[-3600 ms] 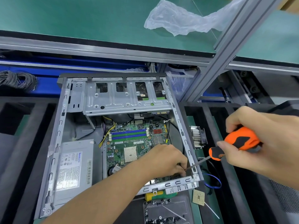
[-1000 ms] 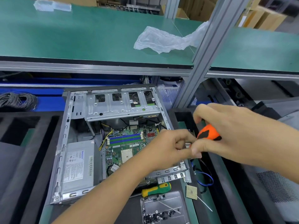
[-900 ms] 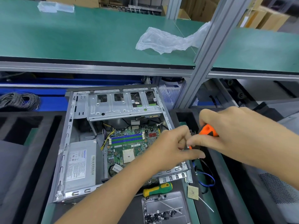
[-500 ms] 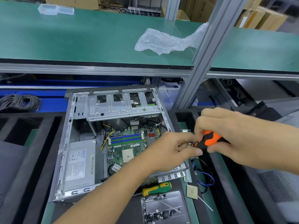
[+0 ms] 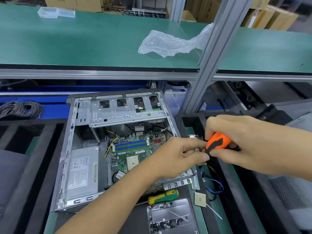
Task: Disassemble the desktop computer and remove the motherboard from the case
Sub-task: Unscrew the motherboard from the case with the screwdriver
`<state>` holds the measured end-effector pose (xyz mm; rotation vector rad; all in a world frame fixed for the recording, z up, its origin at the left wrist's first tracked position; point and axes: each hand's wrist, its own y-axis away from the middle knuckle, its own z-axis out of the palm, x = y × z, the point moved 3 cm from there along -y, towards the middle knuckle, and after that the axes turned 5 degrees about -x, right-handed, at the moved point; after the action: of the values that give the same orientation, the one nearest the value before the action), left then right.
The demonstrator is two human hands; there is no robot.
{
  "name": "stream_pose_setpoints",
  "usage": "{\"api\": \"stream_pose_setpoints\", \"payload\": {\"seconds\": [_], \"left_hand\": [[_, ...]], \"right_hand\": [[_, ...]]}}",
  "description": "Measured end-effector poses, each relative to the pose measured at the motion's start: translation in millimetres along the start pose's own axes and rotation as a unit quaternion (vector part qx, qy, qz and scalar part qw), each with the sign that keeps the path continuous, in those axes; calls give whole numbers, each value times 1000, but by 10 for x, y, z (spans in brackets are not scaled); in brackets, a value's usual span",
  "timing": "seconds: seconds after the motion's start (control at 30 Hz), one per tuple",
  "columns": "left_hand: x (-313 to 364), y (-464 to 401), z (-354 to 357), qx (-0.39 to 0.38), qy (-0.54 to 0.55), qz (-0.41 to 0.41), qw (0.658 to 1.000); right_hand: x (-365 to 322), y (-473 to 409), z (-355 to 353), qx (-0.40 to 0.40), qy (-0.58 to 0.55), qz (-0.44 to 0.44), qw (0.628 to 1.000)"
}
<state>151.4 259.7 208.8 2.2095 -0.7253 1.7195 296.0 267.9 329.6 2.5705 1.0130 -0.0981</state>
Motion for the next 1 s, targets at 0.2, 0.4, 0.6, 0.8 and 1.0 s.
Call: {"api": "stream_pose_setpoints", "payload": {"seconds": [0.2, 0.4, 0.6, 0.8, 1.0], "left_hand": [[12, -20, 63, 26, 12, -9, 1000], [17, -24, 99, 47, 16, -33, 998], [20, 21, 40, -5, 24, 2, 1000], [6, -5, 117, 45, 0, -3, 999], [-6, -7, 174, 66, 16, -2, 998]], "right_hand": [[16, 44, 15, -17, -3, 9, 1000], [65, 18, 31, 68, 76, 82, 991], [-2, 67, 62, -6, -5, -4, 1000], [9, 34, 37, 31, 25, 36, 999], [7, -31, 35, 61, 46, 46, 996]]}}
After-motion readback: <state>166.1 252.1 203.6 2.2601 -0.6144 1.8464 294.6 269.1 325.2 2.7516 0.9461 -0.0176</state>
